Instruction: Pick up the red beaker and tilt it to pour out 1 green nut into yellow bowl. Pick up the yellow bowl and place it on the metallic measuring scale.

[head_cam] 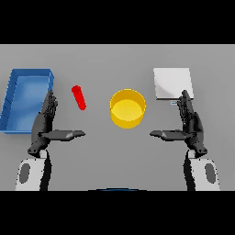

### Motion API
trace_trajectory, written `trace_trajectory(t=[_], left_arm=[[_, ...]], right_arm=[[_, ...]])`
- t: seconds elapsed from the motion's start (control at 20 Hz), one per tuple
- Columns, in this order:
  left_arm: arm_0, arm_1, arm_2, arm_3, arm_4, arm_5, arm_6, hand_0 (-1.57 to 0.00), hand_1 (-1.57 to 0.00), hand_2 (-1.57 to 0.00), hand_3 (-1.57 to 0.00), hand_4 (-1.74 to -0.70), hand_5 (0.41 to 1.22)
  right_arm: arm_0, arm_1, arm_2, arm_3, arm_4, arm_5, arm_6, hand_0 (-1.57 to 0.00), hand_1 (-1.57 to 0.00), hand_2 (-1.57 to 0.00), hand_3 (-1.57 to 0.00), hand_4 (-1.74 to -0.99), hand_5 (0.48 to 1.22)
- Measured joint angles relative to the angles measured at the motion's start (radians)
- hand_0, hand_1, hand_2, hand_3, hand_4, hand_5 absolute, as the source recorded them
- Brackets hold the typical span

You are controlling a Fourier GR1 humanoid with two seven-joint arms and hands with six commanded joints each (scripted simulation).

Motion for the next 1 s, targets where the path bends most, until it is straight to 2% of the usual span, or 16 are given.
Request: trace_trajectory(t=[0.3,0.35,0.45,0.5,0.6,0.65,0.7,0.75,0.8,0.85,1.0], left_arm=[[0.0,-0.02,-0.018,0.004,-0.019,0.012,-0.001,0.0,0.0,0.0,0.0,-1.2,0.652],[0.036,0.01,-0.053,-0.036,-0.07,0.006,-0.024,0.0,0.0,0.0,0.0,-1.21,0.649],[0.078,0.033,-0.095,-0.107,-0.118,0.001,-0.008,0.0,0.0,0.0,0.0,-1.22,0.654],[0.09,0.041,-0.106,-0.121,-0.131,-0.003,0.016,0.0,0.0,0.0,0.0,-1.22,0.658],[0.1,0.034,-0.126,-0.152,-0.151,0.005,0.046,0.0,0.0,0.0,0.0,-1.23,0.661],[0.102,0.04,-0.13,-0.16,-0.159,0.004,0.045,0.0,0.0,0.0,0.0,-1.23,0.662],[0.097,0.05,-0.125,-0.163,-0.154,-0.002,0.059,0.0,0.0,0.0,0.0,-1.24,0.668],[0.084,0.047,-0.131,-0.153,-0.162,-0.002,0.074,0.0,0.0,0.0,0.0,-1.25,0.679],[0.076,0.05,-0.133,-0.139,-0.166,-0.006,0.079,0.0,0.0,0.0,0.0,-1.28,0.691],[0.05,0.046,-0.129,-0.101,-0.161,-0.013,0.09,0.0,0.0,0.0,0.0,-1.3,0.702],[-0.023,0.041,-0.104,-0.003,-0.142,-0.025,0.065,0.0,0.0,0.0,0.0,-1.37,0.732]], right_arm=[[-0.017,-0.009,-0.01,0.005,-0.008,0.001,0.005,0.0,0.0,0.0,0.0,-1.245,0.681],[0.023,-0.057,0.029,-0.037,0.09,-0.013,-0.088,0.0,0.0,0.0,0.0,-1.242,0.678],[0.077,-0.089,0.08,-0.089,0.192,-0.027,-0.134,0.0,0.0,0.0,0.0,-1.235,0.679],[0.094,-0.084,0.103,-0.106,0.225,-0.036,-0.129,0.0,0.0,0.0,0.0,-1.235,0.678],[0.106,-0.091,0.106,-0.117,0.24,-0.039,-0.1,0.0,0.0,0.0,0.0,-1.241,0.68],[0.109,-0.094,0.106,-0.131,0.235,-0.035,-0.112,0.0,0.0,0.0,0.0,-1.245,0.681],[0.096,-0.095,0.105,-0.13,0.231,-0.033,-0.096,0.0,0.0,0.0,0.0,-1.25,0.681],[0.09,-0.09,0.107,-0.126,0.229,-0.03,-0.086,0.0,0.0,0.0,0.0,-1.254,0.682],[0.118,-0.085,0.116,-0.142,0.224,-0.021,-0.119,0.0,0.0,0.0,0.0,-1.265,0.68],[0.102,-0.088,0.101,-0.134,0.197,-0.011,-0.097,0.0,0.0,0.0,0.0,-1.275,0.68],[0.098,-0.082,0.104,-0.132,0.186,-0.001,-0.108,0.0,0.0,0.0,0.0,-1.296,0.677]])
